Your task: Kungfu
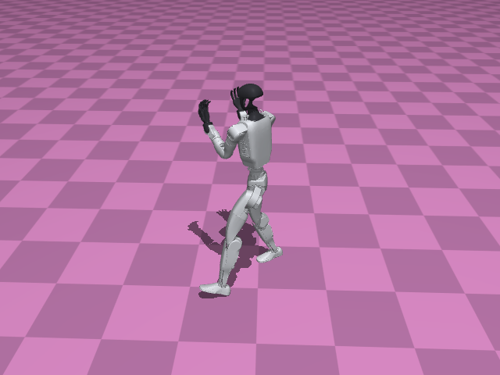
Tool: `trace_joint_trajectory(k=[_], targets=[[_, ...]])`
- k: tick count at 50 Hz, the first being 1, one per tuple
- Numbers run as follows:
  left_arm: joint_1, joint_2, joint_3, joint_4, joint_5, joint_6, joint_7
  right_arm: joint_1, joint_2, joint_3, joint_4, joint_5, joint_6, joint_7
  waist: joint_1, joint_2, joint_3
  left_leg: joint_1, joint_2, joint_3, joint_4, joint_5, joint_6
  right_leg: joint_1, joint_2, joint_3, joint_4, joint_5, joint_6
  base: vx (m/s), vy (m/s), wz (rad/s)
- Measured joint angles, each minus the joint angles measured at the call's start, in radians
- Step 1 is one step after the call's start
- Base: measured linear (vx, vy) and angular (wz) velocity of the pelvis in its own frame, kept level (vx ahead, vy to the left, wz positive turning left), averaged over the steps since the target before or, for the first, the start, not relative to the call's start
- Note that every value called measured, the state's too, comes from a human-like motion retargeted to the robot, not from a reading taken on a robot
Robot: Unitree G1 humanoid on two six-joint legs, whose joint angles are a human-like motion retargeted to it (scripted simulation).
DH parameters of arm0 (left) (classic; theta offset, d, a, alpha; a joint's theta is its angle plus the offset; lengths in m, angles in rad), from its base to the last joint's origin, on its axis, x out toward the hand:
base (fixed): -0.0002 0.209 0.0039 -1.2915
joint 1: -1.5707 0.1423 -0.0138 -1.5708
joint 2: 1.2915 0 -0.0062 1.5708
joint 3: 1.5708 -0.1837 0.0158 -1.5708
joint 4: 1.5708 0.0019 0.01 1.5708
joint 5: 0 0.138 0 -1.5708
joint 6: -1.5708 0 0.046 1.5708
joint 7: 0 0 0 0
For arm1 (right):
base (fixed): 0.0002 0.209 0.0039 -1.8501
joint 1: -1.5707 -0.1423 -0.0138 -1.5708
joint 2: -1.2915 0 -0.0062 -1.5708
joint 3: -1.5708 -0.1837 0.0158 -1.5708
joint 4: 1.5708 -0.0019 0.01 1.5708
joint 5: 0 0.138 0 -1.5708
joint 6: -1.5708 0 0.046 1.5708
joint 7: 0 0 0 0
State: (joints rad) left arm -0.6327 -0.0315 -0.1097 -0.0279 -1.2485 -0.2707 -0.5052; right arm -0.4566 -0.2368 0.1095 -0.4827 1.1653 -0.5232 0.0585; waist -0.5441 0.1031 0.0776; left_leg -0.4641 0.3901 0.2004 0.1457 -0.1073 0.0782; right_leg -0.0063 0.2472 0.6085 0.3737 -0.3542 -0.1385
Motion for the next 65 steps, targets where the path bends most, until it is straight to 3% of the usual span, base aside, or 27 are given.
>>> trace_joint_trajectory(k=[3,5,8,10,16,22,25,27,28,30,31,32,33,34,35,37,38,40,42,45,48,53,58,65], targets=[[0.036,-0.021,-0.034,-0.013,0.012,-0.043,0.018,0.049,-0.029,0.005,-0.028,-0.004,-0.016,-0.034,-0.01,0.045,0.016,0.049,0.055,0.139,0.073,0.052,-0.065,-0.001,-0.056,-0.022,0.032,-0.06,0.058,0.74,0.77,-1.62],[0.069,-0.025,-0.071,-0.022,0.02,-0.072,0.039,0.1,-0.064,-0.016,-0.061,-0.002,-0.023,-0.047,-0.049,0.106,0.029,-0.05,0.076,0.006,0.229,0.09,-0.14,-0.011,-0.078,-0.136,0.026,-0.066,0.124,0.76,0.7,-0.65],[0.083,0.028,-0.038,-0.058,0.026,-0.072,0.057,0.13,-0.1,0.007,-0.113,-0.068,-0.058,-0.066,0.031,0.09,0.044,-0.094,0.042,-0.033,0.378,0.07,-0.225,-0.04,-0.205,-0.232,0.047,-0.033,0.254,0.52,0.91,-1.36],[0.092,0.073,-0.011,-0.088,0.063,-0.08,0.061,0.11,-0.118,0.027,-0.121,-0.168,-0.112,-0.108,0.044,0.109,0.064,-0.139,0.044,-0.049,0.475,-0.005,-0.248,-0.038,-0.243,-0.385,0.038,-0.003,0.288,0.3,0.86,-0.14],[0.232,0.251,0.1,-0.181,0.298,-0.139,0.131,0.025,-0.131,0.104,-0.096,-0.434,-0.13,-0.175,0.292,0.074,-0.062,-0.215,-0.082,-0.1,0.567,-0.086,-0.289,0.072,-0.403,-0.785,-0.077,0.005,0.214,0.36,0.42,0.82],[0.359,0.514,0.325,-0.223,0.512,-0.095,0.23,-0.227,-0.234,0.025,0.088,-0.636,-0.077,-0.22,0.624,-0.078,-0.183,-0.299,-0.259,-0.129,0.503,-0.027,-0.263,0.173,-0.449,-0.997,-0.22,0.083,0.34,0.11,0.19,1.99],[0.447,0.678,0.552,-0.117,0.75,-0.106,0.289,-0.439,-0.291,-0.081,0.41,-0.801,-0.069,-0.07,0.833,-0.127,-0.151,-0.3,-0.229,-0.123,0.469,-0.021,-0.283,0.173,-0.407,-1.016,-0.232,0.054,0.269,-0.14,-0.23,0.7],[0.517,0.79,0.73,0.085,1.077,-0.166,0.428,-0.63,-0.301,-0.073,0.783,-1.098,-0.157,-0.044,0.908,-0.137,-0.11,-0.294,-0.212,-0.118,0.453,-0.019,-0.287,0.166,-0.375,-0.983,-0.223,0.035,0.211,-0.21,-0.25,0.44],[0.564,0.841,0.819,0.221,1.288,-0.193,0.542,-0.733,-0.29,-0.042,1.018,-1.326,-0.208,-0.112,0.925,-0.138,-0.1,-0.293,-0.213,-0.121,0.446,-0.011,-0.287,0.165,-0.365,-0.971,-0.217,0.027,0.199,-0.17,-0.19,0.56],[0.641,0.943,0.981,0.57,1.776,-0.171,0.821,-0.962,-0.247,0.068,1.536,-1.836,-0.051,-0.385,0.933,-0.137,-0.092,-0.296,-0.231,-0.132,0.433,0.006,-0.284,0.172,-0.364,-0.973,-0.221,0.015,0.217,-0.13,-0.11,0.66],[0.627,0.99,1.026,0.796,1.967,-0.014,0.974,-1.025,-0.222,0.08,1.711,-1.962,0.195,-0.38,0.927,-0.143,-0.096,-0.303,-0.236,-0.131,0.431,0.011,-0.283,0.175,-0.366,-0.976,-0.228,0.011,0.241,-0.1,-0.04,0.72],[0.591,1.032,1.066,1.022,2.134,0.145,1.094,-1.069,-0.199,0.077,1.856,-2.065,0.387,-0.361,0.924,-0.149,-0.1,-0.309,-0.24,-0.129,0.429,0.018,-0.281,0.18,-0.367,-0.98,-0.235,0.006,0.262,-0.07,-0.01,0.8],[0.51,1.063,1.097,1.248,2.255,0.308,1.148,-1.075,-0.176,0.045,1.944,-2.121,0.469,-0.313,0.927,-0.154,-0.1,-0.311,-0.242,-0.127,0.424,0.028,-0.28,0.19,-0.363,-0.984,-0.242,0.002,0.275,-0.04,-0.05,0.94],[0.465,1.115,1.095,1.42,2.316,0.354,1.082,-1.07,-0.184,0.036,1.978,-2.095,0.436,-0.3,0.932,-0.16,-0.093,-0.309,-0.249,-0.13,0.416,0.037,-0.281,0.202,-0.356,-0.984,-0.248,-0.003,0.28,-0.01,-0.12,1.08],[0.438,1.177,1.077,1.565,2.349,0.342,0.957,-1.06,-0.207,0.039,1.987,-2.028,0.345,-0.305,0.939,-0.166,-0.083,-0.305,-0.258,-0.136,0.406,0.046,-0.284,0.215,-0.346,-0.982,-0.253,-0.009,0.281,-0.07,-0.2,1.1],[0.475,1.234,1.026,1.678,2.174,0.299,0.911,-1.004,-0.223,0.013,1.927,-1.989,0.125,-0.415,0.941,-0.171,-0.072,-0.296,-0.268,-0.147,0.39,0.061,-0.288,0.223,-0.321,-0.966,-0.245,-0.034,0.27,-0.14,-0.18,0.85],[0.475,1.223,1.049,1.699,2.134,0.274,0.957,-0.98,-0.223,0.002,1.909,-2.014,0.047,-0.494,0.945,-0.17,-0.074,-0.294,-0.267,-0.145,0.384,0.065,-0.288,0.222,-0.314,-0.964,-0.241,-0.046,0.263,-0.12,-0.07,0.37],[0.489,1.2,1.111,1.71,2.105,0.121,1.031,-0.952,-0.215,-0.009,1.913,-2.081,-0.024,-0.662,0.954,-0.169,-0.084,-0.299,-0.255,-0.131,0.375,0.087,-0.278,0.217,-0.313,-0.978,-0.24,-0.064,0.259,-0.16,-0.04,0.06],[0.509,1.188,1.115,1.7,2.063,-0.009,1.11,-0.928,-0.215,0.001,1.908,-2.1,-0.003,-0.632,0.951,-0.173,-0.091,-0.297,-0.254,-0.128,0.355,0.132,-0.254,0.219,-0.309,-0.995,-0.24,-0.07,0.259,-0.13,-0.09,0.22],[0.477,1.171,1.111,1.678,2.097,-0.044,1.198,-0.893,-0.218,-0.007,1.889,-2.116,0.045,-0.555,0.935,-0.176,-0.088,-0.273,-0.265,-0.143,0.302,0.199,-0.234,0.226,-0.292,-0.996,-0.24,-0.067,0.26,-0.11,-0.13,0.43],[0.416,1.16,1.082,1.608,2.134,-0.067,1.2,-0.877,-0.219,0.007,1.868,-2.149,0.025,-0.579,0.914,-0.174,-0.084,-0.248,-0.268,-0.152,0.253,0.241,-0.232,0.238,-0.281,-1.005,-0.248,-0.059,0.264,-0.13,-0.1,0.25],[0.252,1.147,0.956,1.377,2.039,-0.244,1.208,-0.869,-0.225,0.03,1.823,-2.202,0.012,-0.628,0.902,-0.168,-0.08,-0.216,-0.253,-0.147,0.204,0.274,-0.235,0.238,-0.268,-1.003,-0.24,-0.061,0.257,-0.09,-0.05,-0.02],[0.034,1.142,0.693,1.094,1.845,-0.413,1.026,-0.865,-0.211,0.054,1.78,-2.213,-0.003,-0.635,0.867,-0.155,-0.082,-0.204,-0.247,-0.153,0.195,0.285,-0.23,0.245,-0.255,-1.01,-0.232,-0.063,0.256,-0.05,-0.01,0.05],[-0.292,1.128,0.197,0.769,1.798,-0.493,0.814,-0.866,-0.149,0.091,1.724,-2.257,-0.018,-0.63,0.819,-0.139,-0.09,-0.2,-0.237,-0.141,0.21,0.274,-0.22,0.248,-0.254,-1.008,-0.228,-0.06,0.259,0.0,0.02,-0.05]])
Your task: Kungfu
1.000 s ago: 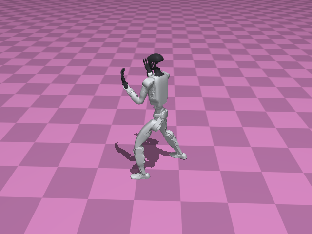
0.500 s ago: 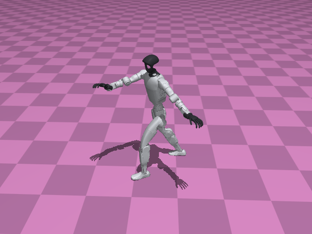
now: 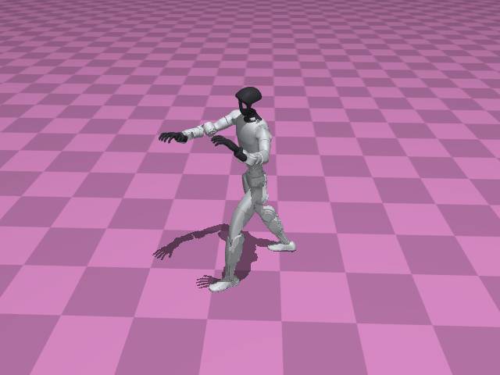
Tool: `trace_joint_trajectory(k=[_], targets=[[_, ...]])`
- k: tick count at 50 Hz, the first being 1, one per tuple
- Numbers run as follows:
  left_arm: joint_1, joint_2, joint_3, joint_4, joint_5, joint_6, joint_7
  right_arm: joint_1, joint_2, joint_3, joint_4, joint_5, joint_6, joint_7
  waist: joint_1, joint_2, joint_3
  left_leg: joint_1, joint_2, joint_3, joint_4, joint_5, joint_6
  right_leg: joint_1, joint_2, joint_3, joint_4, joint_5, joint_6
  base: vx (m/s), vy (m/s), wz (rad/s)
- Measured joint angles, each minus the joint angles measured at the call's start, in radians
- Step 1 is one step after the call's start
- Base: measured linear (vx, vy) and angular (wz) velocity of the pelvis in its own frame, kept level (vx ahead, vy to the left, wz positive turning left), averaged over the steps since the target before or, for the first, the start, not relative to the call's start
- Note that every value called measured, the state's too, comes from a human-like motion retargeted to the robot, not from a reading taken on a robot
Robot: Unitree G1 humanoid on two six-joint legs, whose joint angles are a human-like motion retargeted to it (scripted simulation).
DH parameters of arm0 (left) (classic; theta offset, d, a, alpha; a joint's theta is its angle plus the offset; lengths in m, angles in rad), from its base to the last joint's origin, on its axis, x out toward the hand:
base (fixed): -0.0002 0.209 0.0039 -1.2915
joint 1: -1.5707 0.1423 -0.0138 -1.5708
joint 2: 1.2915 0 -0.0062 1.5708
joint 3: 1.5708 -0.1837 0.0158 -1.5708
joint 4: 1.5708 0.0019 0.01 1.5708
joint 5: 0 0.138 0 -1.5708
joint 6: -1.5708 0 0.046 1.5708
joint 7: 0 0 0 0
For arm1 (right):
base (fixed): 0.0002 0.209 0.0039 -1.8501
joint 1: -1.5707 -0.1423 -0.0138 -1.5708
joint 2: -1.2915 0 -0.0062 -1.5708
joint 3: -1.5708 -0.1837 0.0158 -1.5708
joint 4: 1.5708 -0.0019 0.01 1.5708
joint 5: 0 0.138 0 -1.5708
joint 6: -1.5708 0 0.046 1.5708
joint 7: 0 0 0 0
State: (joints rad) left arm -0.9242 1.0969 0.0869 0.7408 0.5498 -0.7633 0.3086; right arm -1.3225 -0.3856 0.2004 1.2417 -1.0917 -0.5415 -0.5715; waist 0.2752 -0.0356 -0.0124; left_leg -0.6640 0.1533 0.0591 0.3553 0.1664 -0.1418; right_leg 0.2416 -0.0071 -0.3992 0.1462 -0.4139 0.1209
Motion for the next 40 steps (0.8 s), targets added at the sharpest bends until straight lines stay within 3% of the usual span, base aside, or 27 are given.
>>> trace_joint_trajectory(k=[5,13,25,40], targets=[[-0.174,-0.08,-0.291,-0.037,0.07,-0.014,-0.039,-0.004,0.063,0.048,-0.071,-0.041,-0.022,0.025,-0.04,0.019,0.002,0.006,0.012,0.008,0.013,-0.017,0.007,-0.004,-0.016,0.007,0.005,0.008,0.005,0.01,0.08,-0.31],[-0.27,-0.06,-0.517,-0.06,0.109,-0.044,-0.138,-0.012,0.143,0.133,-0.198,-0.162,-0.045,0.001,-0.093,0.055,0.024,0.008,0.033,0.024,0.04,-0.059,0.014,-0.032,-0.06,0.029,0.004,0.033,0.012,0.01,0.12,-0.55],[-0.3,-0.083,-0.538,-0.045,0.104,-0.054,-0.114,-0.01,0.155,0.119,-0.202,-0.084,-0.067,0.062,-0.117,0.054,0.033,-0.016,0.026,0.045,0.081,-0.107,0.029,-0.051,-0.091,0.034,-0.006,0.046,0.024,0.01,0.02,-0.1],[-0.272,-0.093,-0.503,0.003,0.119,-0.053,-0.072,0.005,0.149,0.141,-0.272,-0.005,-0.167,0.088,-0.142,0.047,0.039,-0.036,0.034,0.067,0.109,-0.135,0.058,-0.068,-0.11,0.028,-0.011,0.052,0.035,0.0,0.0,0.0]])
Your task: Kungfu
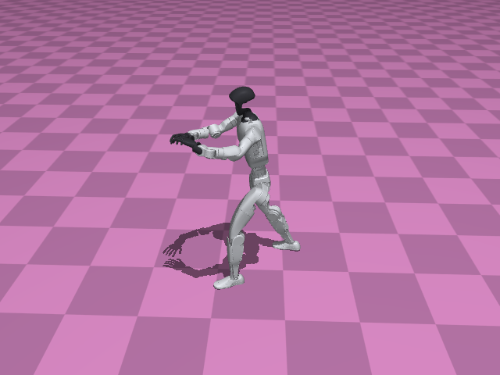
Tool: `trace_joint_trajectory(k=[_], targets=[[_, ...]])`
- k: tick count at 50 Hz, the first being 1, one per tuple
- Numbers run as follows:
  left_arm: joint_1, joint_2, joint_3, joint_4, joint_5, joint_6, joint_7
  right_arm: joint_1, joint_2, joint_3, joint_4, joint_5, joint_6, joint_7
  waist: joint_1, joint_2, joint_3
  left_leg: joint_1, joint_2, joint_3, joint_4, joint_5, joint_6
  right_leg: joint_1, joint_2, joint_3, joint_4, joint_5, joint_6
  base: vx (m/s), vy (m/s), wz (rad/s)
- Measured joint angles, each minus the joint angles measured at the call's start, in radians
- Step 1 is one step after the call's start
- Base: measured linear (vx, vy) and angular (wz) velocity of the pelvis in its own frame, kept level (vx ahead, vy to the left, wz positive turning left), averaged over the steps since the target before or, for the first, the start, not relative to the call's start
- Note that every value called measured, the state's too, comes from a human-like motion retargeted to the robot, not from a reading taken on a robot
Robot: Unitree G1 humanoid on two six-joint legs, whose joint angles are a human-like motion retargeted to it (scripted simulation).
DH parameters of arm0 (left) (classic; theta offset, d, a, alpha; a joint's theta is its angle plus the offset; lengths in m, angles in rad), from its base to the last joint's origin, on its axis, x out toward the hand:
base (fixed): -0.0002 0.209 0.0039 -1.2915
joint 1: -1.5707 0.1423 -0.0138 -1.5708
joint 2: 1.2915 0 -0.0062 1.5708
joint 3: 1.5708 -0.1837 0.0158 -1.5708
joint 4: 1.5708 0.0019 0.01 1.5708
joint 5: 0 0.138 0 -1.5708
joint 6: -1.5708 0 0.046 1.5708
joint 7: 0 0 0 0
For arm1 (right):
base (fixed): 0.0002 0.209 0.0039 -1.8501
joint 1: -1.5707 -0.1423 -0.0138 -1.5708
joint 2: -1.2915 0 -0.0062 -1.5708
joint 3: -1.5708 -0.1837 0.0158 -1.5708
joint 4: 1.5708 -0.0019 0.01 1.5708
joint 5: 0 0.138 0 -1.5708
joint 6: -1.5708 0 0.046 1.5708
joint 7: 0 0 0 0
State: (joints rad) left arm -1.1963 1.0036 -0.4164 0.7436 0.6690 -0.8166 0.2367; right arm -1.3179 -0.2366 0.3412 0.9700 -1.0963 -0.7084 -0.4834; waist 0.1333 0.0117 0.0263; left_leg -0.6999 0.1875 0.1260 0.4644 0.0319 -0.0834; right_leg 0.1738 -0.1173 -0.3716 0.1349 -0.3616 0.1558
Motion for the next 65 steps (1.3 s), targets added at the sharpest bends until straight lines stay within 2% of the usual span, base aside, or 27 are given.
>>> trace_joint_trajectory(k=[5,10,13,16,18,20,22,23,25,27,30,32,34,36,39,42,45,50,54,57,60,62,63,65], targets=[[0.006,0.003,0.002,-0.002,-0.041,0.002,-0.019,0.007,0.012,0.003,-0.014,0.082,-0.025,0.039,-0.008,0.006,0.004,-0.001,0.024,0.031,0.001,-0.005,0.008,-0.016,-0.004,-0.013,0.008,0.005,0.001,-0.04,-0.05,-0.12],[0.05,0.027,0.035,-0.017,-0.153,-0.001,-0.091,0.012,0.037,0.019,-0.053,0.209,-0.03,0.177,-0.01,0.018,0.014,0.011,0.08,0.09,-0.008,-0.013,0.032,-0.065,-0.019,-0.009,0.034,0.027,0.005,-0.15,-0.09,-0.7],[0.133,0.113,0.08,-0.102,-0.322,0.017,-0.212,0.012,0.059,0.043,-0.12,0.261,-0.026,0.262,0.006,0.039,0.021,0.038,0.17,0.147,-0.02,-0.021,0.024,-0.135,-0.018,0.032,0.064,0.05,0.002,-0.29,-0.12,-1.85],[0.264,0.217,0.148,-0.212,-0.5,0.058,-0.328,0.01,0.057,0.109,-0.238,0.274,-0.038,0.283,0.023,0.05,0.031,0.106,0.26,0.225,-0.059,-0.015,0.006,-0.224,-0.042,0.046,0.114,0.081,-0.011,-0.37,-0.08,-2.65],[0.383,0.275,0.215,-0.306,-0.605,0.104,-0.411,0.016,0.044,0.156,-0.331,0.269,-0.028,0.295,0.02,0.062,0.034,0.154,0.315,0.27,-0.093,0.001,-0.007,-0.271,-0.076,-0.02,0.161,0.1,-0.047,-0.39,-0.2,-2.59],[0.509,0.301,0.296,-0.401,-0.665,0.158,-0.472,0.04,0.034,0.193,-0.412,0.271,-0.024,0.341,0.001,0.081,0.028,0.191,0.372,0.301,-0.124,0.024,-0.026,-0.293,-0.114,-0.143,0.213,0.134,-0.108,-0.37,-0.35,-2.18],[0.621,0.284,0.365,-0.49,-0.666,0.19,-0.492,0.088,0.028,0.22,-0.475,0.296,-0.023,0.374,-0.035,0.091,0.019,0.226,0.412,0.342,-0.149,0.05,-0.042,-0.311,-0.139,-0.213,0.245,0.196,-0.105,-0.29,-0.43,-1.7],[0.68,0.265,0.398,-0.537,-0.647,0.198,-0.491,0.12,0.025,0.234,-0.507,0.309,-0.028,0.372,-0.056,0.09,0.015,0.244,0.422,0.359,-0.162,0.065,-0.049,-0.324,-0.15,-0.227,0.251,0.213,-0.066,-0.25,-0.47,-1.48],[0.801,0.2,0.453,-0.627,-0.578,0.204,-0.478,0.215,0.025,0.229,-0.579,0.294,-0.09,0.349,-0.106,0.089,0.007,0.274,0.433,0.362,-0.2,0.107,-0.062,-0.374,-0.159,-0.212,0.297,0.183,-0.025,-0.31,-0.72,-1.38],[0.897,0.1,0.459,-0.692,-0.473,0.185,-0.444,0.318,-0.01,0.255,-0.632,0.264,-0.148,0.27,-0.156,0.082,0.012,0.3,0.447,0.352,-0.23,0.159,-0.078,-0.476,-0.14,-0.127,0.411,0.118,-0.032,-0.32,-0.87,-1.21],[0.956,-0.074,0.367,-0.676,-0.304,0.133,-0.354,0.5,-0.082,0.273,-0.668,0.178,-0.205,0.162,-0.26,0.087,0.041,0.306,0.472,0.321,-0.254,0.234,-0.095,-0.527,-0.159,-0.167,0.537,0.035,-0.053,-0.3,-0.76,-0.34],[0.916,-0.254,0.217,-0.487,-0.154,0.063,-0.238,0.649,-0.131,0.269,-0.612,0.052,-0.25,0.061,-0.348,0.11,0.06,0.278,0.493,0.272,-0.268,0.276,-0.095,-0.558,-0.147,-0.193,0.617,-0.025,-0.067,-0.41,-0.8,0.26],[0.871,-0.445,0.135,-0.232,-0.029,-0.018,-0.156,0.765,-0.134,0.261,-0.498,-0.102,-0.267,-0.037,-0.413,0.122,0.076,0.27,0.507,0.248,-0.295,0.303,-0.091,-0.596,-0.137,-0.207,0.682,-0.071,-0.087,-0.38,-0.45,-0.03],[0.823,-0.632,0.138,0.038,0.074,-0.093,-0.12,0.841,-0.119,0.229,-0.376,-0.253,-0.274,-0.113,-0.474,0.123,0.116,0.286,0.516,0.264,-0.331,0.316,-0.073,-0.644,-0.135,-0.199,0.741,-0.103,-0.105,-0.54,-0.37,-0.52],[0.751,-0.84,0.156,0.301,0.205,-0.105,-0.064,0.914,-0.114,0.171,-0.261,-0.397,-0.255,-0.168,-0.554,0.131,0.193,0.321,0.528,0.332,-0.379,0.327,-0.04,-0.708,-0.126,-0.179,0.807,-0.138,-0.134,-0.4,-0.13,-0.57],[0.713,-0.915,0.119,0.357,0.293,-0.081,-0.017,0.986,-0.143,0.135,-0.252,-0.433,-0.243,-0.236,-0.615,0.14,0.228,0.341,0.529,0.376,-0.407,0.335,-0.021,-0.757,-0.122,-0.172,0.854,-0.156,-0.164,-0.18,-0.36,-0.35],[0.686,-0.923,0.055,0.339,0.349,-0.072,0.026,1.057,-0.166,0.104,-0.291,-0.432,-0.233,-0.313,-0.648,0.145,0.243,0.336,0.531,0.389,-0.416,0.34,0.002,-0.785,-0.12,-0.173,0.879,-0.162,-0.177,-0.16,-0.14,-0.1],[0.661,-0.935,-0.015,0.322,0.398,-0.099,0.014,1.164,-0.17,0.039,-0.349,-0.401,-0.219,-0.373,-0.624,0.144,0.232,0.326,0.511,0.389,-0.391,0.351,0.042,-0.813,-0.132,-0.15,0.896,-0.15,-0.18,-0.03,-0.08,-0.03],[0.659,-0.933,-0.023,0.283,0.397,-0.112,-0.027,1.214,-0.171,0.005,-0.386,-0.334,-0.228,-0.371,-0.595,0.153,0.224,0.31,0.492,0.33,-0.354,0.372,0.033,-0.826,-0.133,-0.113,0.901,-0.107,-0.162,0.09,0.09,0.03],[0.664,-0.925,-0.024,0.254,0.37,-0.126,-0.054,1.245,-0.162,-0.009,-0.401,-0.257,-0.235,-0.333,-0.579,0.159,0.223,0.306,0.481,0.269,-0.331,0.403,-0.015,-0.827,-0.127,-0.079,0.892,-0.064,-0.136,0.15,0.2,0.05],[0.669,-0.911,-0.014,0.22,0.319,-0.132,-0.103,1.282,-0.129,-0.026,-0.394,-0.143,-0.235,-0.224,-0.568,0.161,0.227,0.304,0.468,0.203,-0.309,0.423,-0.093,-0.82,-0.122,-0.04,0.868,-0.026,-0.103,0.13,0.26,0.1],[0.664,-0.882,-0.005,0.173,0.25,-0.129,-0.179,1.322,-0.109,-0.053,-0.399,0.011,-0.206,-0.038,-0.568,0.159,0.236,0.269,0.453,0.134,-0.268,0.412,-0.125,-0.808,-0.123,-0.018,0.841,-0.001,-0.075,0.18,0.4,0.34],[0.659,-0.863,0.0,0.141,0.202,-0.121,-0.227,1.352,-0.106,-0.07,-0.419,0.125,-0.173,0.104,-0.564,0.155,0.241,0.245,0.439,0.097,-0.24,0.394,-0.124,-0.799,-0.125,-0.004,0.821,0.012,-0.06,0.19,0.41,0.38],[0.647,-0.811,0.01,0.058,0.114,-0.099,-0.313,1.441,-0.124,-0.11,-0.495,0.405,-0.067,0.412,-0.553,0.137,0.242,0.202,0.403,0.037,-0.186,0.322,-0.081,-0.776,-0.14,0.026,0.774,0.038,-0.036,0.24,0.49,0.43]])
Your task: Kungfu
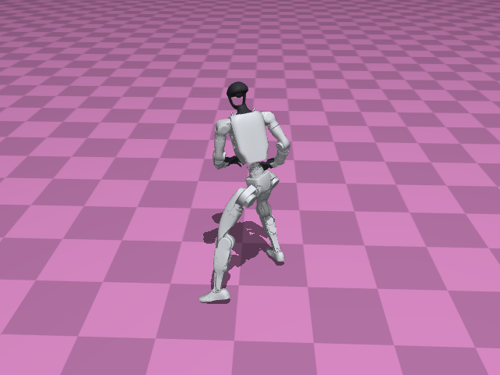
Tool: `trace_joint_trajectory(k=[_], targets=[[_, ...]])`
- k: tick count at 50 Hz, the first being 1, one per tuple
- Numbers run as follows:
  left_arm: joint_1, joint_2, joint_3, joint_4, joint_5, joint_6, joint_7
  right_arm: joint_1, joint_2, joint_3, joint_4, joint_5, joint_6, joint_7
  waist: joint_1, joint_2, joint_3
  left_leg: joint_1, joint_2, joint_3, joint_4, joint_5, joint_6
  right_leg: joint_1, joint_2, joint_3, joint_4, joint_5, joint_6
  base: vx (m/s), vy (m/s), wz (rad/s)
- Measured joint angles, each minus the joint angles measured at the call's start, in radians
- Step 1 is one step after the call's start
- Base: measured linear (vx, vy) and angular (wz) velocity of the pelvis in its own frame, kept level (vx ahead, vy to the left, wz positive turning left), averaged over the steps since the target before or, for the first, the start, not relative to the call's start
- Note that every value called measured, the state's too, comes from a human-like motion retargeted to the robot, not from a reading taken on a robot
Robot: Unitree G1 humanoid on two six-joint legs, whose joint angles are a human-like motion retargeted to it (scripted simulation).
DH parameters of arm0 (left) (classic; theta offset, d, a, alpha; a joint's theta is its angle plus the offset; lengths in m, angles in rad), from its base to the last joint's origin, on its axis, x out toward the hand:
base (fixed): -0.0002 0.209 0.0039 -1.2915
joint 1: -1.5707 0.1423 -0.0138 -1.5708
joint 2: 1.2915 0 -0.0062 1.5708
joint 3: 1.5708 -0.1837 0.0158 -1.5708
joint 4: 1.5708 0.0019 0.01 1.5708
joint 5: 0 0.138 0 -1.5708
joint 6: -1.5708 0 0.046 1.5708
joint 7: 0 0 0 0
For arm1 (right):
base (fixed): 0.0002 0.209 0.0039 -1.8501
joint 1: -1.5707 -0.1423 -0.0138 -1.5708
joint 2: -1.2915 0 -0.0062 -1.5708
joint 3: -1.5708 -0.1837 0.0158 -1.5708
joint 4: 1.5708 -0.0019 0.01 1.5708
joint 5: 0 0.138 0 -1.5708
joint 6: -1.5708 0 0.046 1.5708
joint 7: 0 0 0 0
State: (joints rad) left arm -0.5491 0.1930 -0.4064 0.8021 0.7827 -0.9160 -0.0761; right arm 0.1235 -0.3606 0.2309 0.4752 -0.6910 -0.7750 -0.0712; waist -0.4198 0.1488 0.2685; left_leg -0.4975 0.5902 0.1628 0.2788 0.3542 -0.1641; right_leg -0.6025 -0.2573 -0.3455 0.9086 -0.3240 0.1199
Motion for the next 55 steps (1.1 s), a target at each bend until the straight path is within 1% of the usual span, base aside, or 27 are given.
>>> trace_joint_trajectory(k=[2,3,5,7,8,10,12,13,15,16,17,18,20,22,23,25,28,30,34,37,40,42,45,48,51,53,55], targets=[[-0.006,0.057,0.024,-0.097,-0.047,0.041,-0.015,0.122,-0.054,-0.05,-0.112,0.3,0.08,0.257,0.003,-0.007,0.0,-0.036,-0.026,-0.034,0.026,-0.055,-0.007,0.034,-0.02,0.004,-0.05,0.026,0.022,0.31,0.57,0.61],[-0.009,0.083,0.04,-0.15,-0.062,0.062,0.0,0.188,-0.083,-0.083,-0.168,0.459,0.117,0.359,0.007,-0.007,0.0,-0.043,-0.029,-0.022,0.027,-0.072,-0.025,0.051,-0.029,0.009,-0.074,0.039,0.038,0.34,0.6,0.62],[-0.019,0.141,0.069,-0.265,-0.103,0.091,0.046,0.323,-0.144,-0.161,-0.274,0.792,0.211,0.51,0.017,-0.006,0.001,-0.06,-0.05,-0.027,0.037,-0.113,-0.052,0.099,-0.045,0.025,-0.134,0.065,0.075,0.37,0.68,0.63],[-0.039,0.187,0.104,-0.38,-0.159,0.113,0.1,0.462,-0.179,-0.268,-0.36,1.136,0.333,0.594,0.019,-0.003,-0.016,-0.107,-0.123,-0.075,0.096,-0.197,-0.098,0.147,-0.095,0.044,-0.21,0.109,0.123,0.48,0.97,0.89],[-0.054,0.204,0.123,-0.434,-0.183,0.123,0.124,0.524,-0.181,-0.32,-0.393,1.294,0.385,0.598,0.032,0.009,-0.03,-0.143,-0.143,-0.083,0.125,-0.231,-0.098,0.165,-0.104,0.044,-0.258,0.141,0.137,0.5,0.91,0.88],[-0.096,0.233,0.165,-0.545,-0.231,0.146,0.157,0.595,-0.144,-0.38,-0.425,1.517,0.389,0.512,0.088,0.066,-0.061,-0.257,-0.158,-0.141,0.22,-0.259,-0.098,0.21,-0.083,0.017,-0.362,0.214,0.142,0.61,0.89,0.86],[-0.134,0.25,0.224,-0.667,-0.289,0.184,0.14,0.505,-0.05,-0.341,-0.338,1.517,0.334,0.4,0.162,0.129,-0.089,-0.352,-0.176,-0.205,0.354,-0.312,-0.098,0.292,-0.058,-0.026,-0.452,0.266,0.142,0.73,0.83,0.9],[-0.145,0.261,0.264,-0.741,-0.341,0.215,0.101,0.379,0.028,-0.293,-0.221,1.461,0.318,0.358,0.211,0.147,-0.109,-0.364,-0.184,-0.203,0.396,-0.349,-0.097,0.335,-0.066,-0.049,-0.496,0.292,0.142,0.62,0.74,0.67],[-0.14,0.298,0.347,-0.878,-0.464,0.281,0.013,0.055,0.185,-0.231,0.109,1.409,0.322,0.342,0.305,0.151,-0.156,-0.367,-0.216,-0.165,0.459,-0.427,-0.085,0.387,-0.115,-0.085,-0.57,0.347,0.142,0.49,0.79,0.25],[-0.114,0.316,0.406,-0.945,-0.518,0.303,-0.009,-0.15,0.231,-0.253,0.341,1.432,0.381,0.419,0.343,0.145,-0.173,-0.372,-0.246,-0.137,0.497,-0.458,-0.069,0.397,-0.155,-0.103,-0.599,0.374,0.142,0.51,1.04,-0.1],[-0.084,0.332,0.466,-1.006,-0.559,0.317,-0.013,-0.34,0.267,-0.299,0.565,1.411,0.466,0.511,0.375,0.143,-0.185,-0.376,-0.272,-0.111,0.532,-0.486,-0.055,0.406,-0.191,-0.119,-0.627,0.401,0.142,0.5,1.08,-0.27],[-0.044,0.343,0.529,-1.058,-0.573,0.316,0.02,-0.499,0.282,-0.394,0.772,1.303,0.605,0.635,0.398,0.147,-0.187,-0.377,-0.291,-0.089,0.562,-0.508,-0.045,0.411,-0.219,-0.134,-0.651,0.429,0.142,0.4,0.92,-0.33],[-0.006,0.359,0.611,-1.116,-0.551,0.289,0.129,-0.699,0.264,-0.524,1.08,1.122,0.76,0.745,0.457,0.151,-0.193,-0.396,-0.31,-0.058,0.616,-0.558,-0.023,0.418,-0.258,-0.197,-0.695,0.477,0.142,0.32,0.73,-0.26],[-0.002,0.365,0.656,-1.131,-0.497,0.282,0.197,-0.818,0.255,-0.512,1.221,1.341,0.683,0.615,0.507,0.128,-0.223,-0.419,-0.337,-0.052,0.655,-0.616,-0.017,0.452,-0.277,-0.294,-0.749,0.506,0.14,0.27,0.39,0.22],[0.008,0.365,0.67,-1.138,-0.465,0.286,0.212,-0.832,0.284,-0.554,1.219,1.41,0.632,0.584,0.511,0.115,-0.228,-0.419,-0.361,-0.05,0.671,-0.635,-0.012,0.488,-0.289,-0.334,-0.773,0.509,0.133,0.26,0.19,0.51],[0.02,0.365,0.681,-1.149,-0.417,0.297,0.231,-0.846,0.357,-0.622,1.162,1.495,0.593,0.601,0.518,0.097,-0.216,-0.415,-0.378,-0.054,0.69,-0.66,-0.011,0.536,-0.276,-0.361,-0.81,0.51,0.082,0.19,0.06,0.47],[0.034,0.376,0.678,-1.13,-0.397,0.286,0.259,-0.849,0.407,-0.579,1.135,1.452,0.652,0.706,0.486,0.092,-0.199,-0.411,-0.381,-0.086,0.693,-0.672,-0.009,0.554,-0.228,-0.29,-0.821,0.514,-0.026,0.15,0.05,0.43],[0.049,0.374,0.677,-1.108,-0.384,0.277,0.272,-0.842,0.419,-0.519,1.142,1.408,0.652,0.694,0.464,0.084,-0.196,-0.41,-0.382,-0.096,0.69,-0.673,-0.007,0.549,-0.216,-0.266,-0.809,0.53,-0.088,0.1,-0.02,0.19],[0.089,0.347,0.709,-1.079,-0.336,0.269,0.297,-0.816,0.454,-0.492,1.106,1.436,0.644,0.674,0.462,0.083,-0.186,-0.401,-0.35,-0.105,0.682,-0.666,-0.01,0.522,-0.2,-0.261,-0.771,0.552,-0.155,-0.01,-0.03,-0.2],[0.139,0.319,0.732,-1.049,-0.304,0.273,0.345,-0.788,0.473,-0.484,1.049,1.501,0.663,0.688,0.459,0.082,-0.184,-0.39,-0.328,-0.114,0.666,-0.657,-0.016,0.508,-0.189,-0.262,-0.744,0.551,-0.181,-0.1,-0.1,-0.17],[0.221,0.266,0.784,-1.002,-0.272,0.263,0.377,-0.764,0.479,-0.465,0.945,1.532,0.667,0.656,0.442,0.083,-0.183,-0.371,-0.312,-0.126,0.636,-0.638,-0.025,0.493,-0.176,-0.228,-0.707,0.527,-0.178,-0.14,-0.18,-0.06],[0.294,0.212,0.843,-0.951,-0.24,0.263,0.398,-0.758,0.473,-0.448,0.846,1.539,0.667,0.639,0.428,0.08,-0.185,-0.35,-0.298,-0.128,0.607,-0.621,-0.033,0.489,-0.169,-0.22,-0.692,0.504,-0.159,-0.22,-0.28,-0.18],[0.411,0.118,0.927,-0.83,-0.175,0.272,0.455,-0.759,0.449,-0.418,0.656,1.554,0.671,0.633,0.41,0.071,-0.19,-0.306,-0.265,-0.116,0.549,-0.585,-0.045,0.478,-0.159,-0.211,-0.672,0.461,-0.116,-0.17,-0.28,-0.39],[0.502,0.017,0.995,-0.625,-0.157,0.307,0.517,-0.769,0.384,-0.379,0.409,1.589,0.676,0.615,0.388,0.055,-0.199,-0.241,-0.226,-0.095,0.466,-0.534,-0.063,0.469,-0.147,-0.203,-0.654,0.41,-0.049,-0.28,-0.46,-0.48],[0.567,-0.064,1.084,-0.327,-0.246,0.319,0.518,-0.781,0.264,-0.334,0.095,1.635,0.663,0.568,0.362,0.03,-0.209,-0.148,-0.179,-0.069,0.353,-0.462,-0.087,0.46,-0.131,-0.182,-0.62,0.337,0.036,-0.34,-0.64,-0.57],[0.589,-0.085,1.136,-0.131,-0.362,0.321,0.478,-0.786,0.176,-0.326,-0.106,1.662,0.637,0.524,0.345,0.01,-0.222,-0.089,-0.155,-0.047,0.27,-0.411,-0.097,0.444,-0.131,-0.178,-0.584,0.297,0.064,-0.31,-0.66,-0.51],[0.593,-0.091,1.201,0.102,-0.57,0.345,0.375,-0.792,0.067,-0.346,-0.335,1.677,0.585,0.459,0.332,-0.017,-0.241,-0.024,-0.138,-0.01,0.17,-0.349,-0.098,0.39,-0.138,-0.146,-0.503,0.246,0.072,-0.23,-0.64,-0.48]])
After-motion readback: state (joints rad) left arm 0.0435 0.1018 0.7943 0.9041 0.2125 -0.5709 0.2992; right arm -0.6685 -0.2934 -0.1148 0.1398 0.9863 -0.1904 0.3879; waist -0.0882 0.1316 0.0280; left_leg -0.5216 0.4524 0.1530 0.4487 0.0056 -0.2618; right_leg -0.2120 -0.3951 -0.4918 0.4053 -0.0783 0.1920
